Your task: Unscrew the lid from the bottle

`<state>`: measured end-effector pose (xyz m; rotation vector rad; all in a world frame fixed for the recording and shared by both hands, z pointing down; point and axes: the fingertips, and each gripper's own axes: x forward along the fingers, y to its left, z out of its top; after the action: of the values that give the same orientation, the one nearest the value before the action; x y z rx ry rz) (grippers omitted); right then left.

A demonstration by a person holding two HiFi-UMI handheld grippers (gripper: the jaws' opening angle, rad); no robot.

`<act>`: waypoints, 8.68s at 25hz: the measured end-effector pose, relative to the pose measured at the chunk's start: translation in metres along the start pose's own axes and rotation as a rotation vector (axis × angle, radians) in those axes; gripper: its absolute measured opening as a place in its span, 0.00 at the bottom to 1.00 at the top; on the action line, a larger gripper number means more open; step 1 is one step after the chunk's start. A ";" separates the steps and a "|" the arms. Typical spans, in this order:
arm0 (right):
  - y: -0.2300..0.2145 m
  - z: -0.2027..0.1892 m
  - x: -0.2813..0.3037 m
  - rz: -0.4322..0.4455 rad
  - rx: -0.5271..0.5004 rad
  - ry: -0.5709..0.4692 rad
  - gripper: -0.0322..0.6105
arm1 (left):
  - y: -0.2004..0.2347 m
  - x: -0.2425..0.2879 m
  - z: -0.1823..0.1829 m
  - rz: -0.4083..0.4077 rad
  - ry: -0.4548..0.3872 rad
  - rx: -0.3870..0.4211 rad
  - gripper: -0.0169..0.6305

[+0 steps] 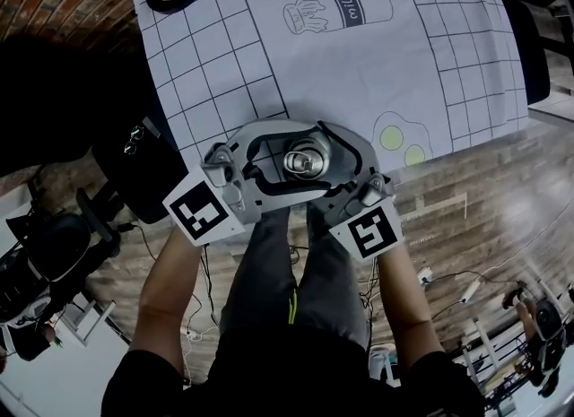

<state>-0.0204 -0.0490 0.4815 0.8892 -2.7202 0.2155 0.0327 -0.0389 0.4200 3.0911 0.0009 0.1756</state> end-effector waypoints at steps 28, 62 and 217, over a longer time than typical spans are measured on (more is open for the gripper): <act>-0.002 -0.001 0.000 -0.026 0.022 -0.019 0.59 | 0.015 -0.005 -0.001 0.567 -0.007 -0.040 0.45; -0.002 -0.002 0.000 -0.037 0.038 -0.019 0.59 | 0.002 0.006 0.002 0.108 -0.001 -0.009 0.45; -0.029 0.192 -0.223 -0.596 0.011 -0.193 0.07 | -0.021 -0.134 0.223 0.652 -0.287 0.136 0.47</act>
<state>0.1296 0.0093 0.2330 1.7414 -2.4701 0.0212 -0.0754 -0.0281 0.1824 3.0873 -1.0394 -0.2610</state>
